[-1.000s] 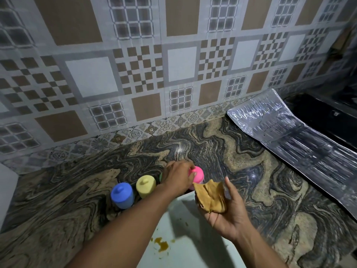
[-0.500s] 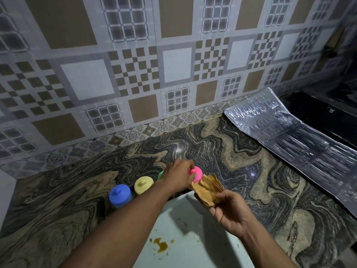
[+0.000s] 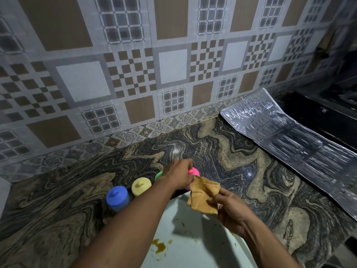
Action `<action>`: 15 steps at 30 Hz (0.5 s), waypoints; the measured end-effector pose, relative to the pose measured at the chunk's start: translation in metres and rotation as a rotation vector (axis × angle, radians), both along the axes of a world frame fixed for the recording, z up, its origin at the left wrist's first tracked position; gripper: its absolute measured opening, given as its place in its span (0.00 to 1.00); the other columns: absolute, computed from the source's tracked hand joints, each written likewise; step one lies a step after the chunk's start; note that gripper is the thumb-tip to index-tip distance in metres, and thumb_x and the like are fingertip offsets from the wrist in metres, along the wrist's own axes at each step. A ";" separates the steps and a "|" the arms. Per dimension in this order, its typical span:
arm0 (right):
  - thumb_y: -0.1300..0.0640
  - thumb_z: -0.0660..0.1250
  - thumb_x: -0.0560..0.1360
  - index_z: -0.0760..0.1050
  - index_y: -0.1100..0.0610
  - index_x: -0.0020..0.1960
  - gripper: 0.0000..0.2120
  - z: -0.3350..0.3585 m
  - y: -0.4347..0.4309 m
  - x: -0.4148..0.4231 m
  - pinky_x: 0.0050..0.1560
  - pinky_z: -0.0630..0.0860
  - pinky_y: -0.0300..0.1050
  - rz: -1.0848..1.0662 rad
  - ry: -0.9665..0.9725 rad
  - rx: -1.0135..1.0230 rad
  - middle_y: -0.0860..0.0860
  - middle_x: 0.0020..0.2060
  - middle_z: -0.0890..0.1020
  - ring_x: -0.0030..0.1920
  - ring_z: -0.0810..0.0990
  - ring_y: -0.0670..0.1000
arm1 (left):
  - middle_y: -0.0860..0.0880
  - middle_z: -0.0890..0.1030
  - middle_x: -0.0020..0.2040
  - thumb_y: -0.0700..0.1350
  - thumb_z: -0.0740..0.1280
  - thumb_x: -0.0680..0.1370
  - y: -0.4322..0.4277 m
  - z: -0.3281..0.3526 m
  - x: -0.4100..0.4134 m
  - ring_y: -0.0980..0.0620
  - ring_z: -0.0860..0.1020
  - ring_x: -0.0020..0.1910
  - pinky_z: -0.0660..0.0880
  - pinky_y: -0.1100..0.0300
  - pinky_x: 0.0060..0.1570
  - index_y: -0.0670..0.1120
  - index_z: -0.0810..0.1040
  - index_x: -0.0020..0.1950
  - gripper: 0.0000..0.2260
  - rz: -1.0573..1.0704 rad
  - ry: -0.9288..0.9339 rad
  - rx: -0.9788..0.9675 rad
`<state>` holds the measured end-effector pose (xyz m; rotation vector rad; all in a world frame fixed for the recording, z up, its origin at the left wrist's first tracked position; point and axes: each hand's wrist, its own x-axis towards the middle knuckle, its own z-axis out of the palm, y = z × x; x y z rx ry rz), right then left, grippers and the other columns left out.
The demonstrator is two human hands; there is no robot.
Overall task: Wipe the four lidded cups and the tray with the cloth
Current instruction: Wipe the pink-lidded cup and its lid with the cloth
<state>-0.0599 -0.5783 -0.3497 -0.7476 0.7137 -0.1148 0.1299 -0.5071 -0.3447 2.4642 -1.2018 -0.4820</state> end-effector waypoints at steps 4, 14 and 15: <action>0.79 0.56 0.73 0.75 0.62 0.65 0.25 -0.006 -0.004 -0.003 0.48 0.81 0.54 0.045 0.019 -0.084 0.65 0.58 0.82 0.55 0.81 0.64 | 0.50 0.82 0.51 0.51 0.73 0.74 -0.002 0.001 -0.001 0.45 0.79 0.51 0.76 0.51 0.49 0.52 0.74 0.50 0.10 0.013 -0.007 0.037; 0.75 0.62 0.74 0.76 0.67 0.60 0.16 -0.003 -0.004 -0.010 0.45 0.82 0.53 0.040 0.051 -0.135 0.69 0.56 0.81 0.51 0.81 0.64 | 0.46 0.79 0.65 0.54 0.73 0.75 -0.006 -0.002 0.004 0.43 0.78 0.60 0.76 0.47 0.60 0.50 0.74 0.69 0.24 0.015 0.035 0.088; 0.75 0.62 0.74 0.76 0.67 0.62 0.17 -0.004 -0.005 -0.012 0.43 0.82 0.51 0.037 0.043 -0.119 0.70 0.57 0.81 0.53 0.80 0.64 | 0.46 0.79 0.64 0.54 0.73 0.75 -0.006 -0.002 0.003 0.44 0.79 0.60 0.76 0.46 0.61 0.49 0.75 0.69 0.24 0.011 0.042 0.090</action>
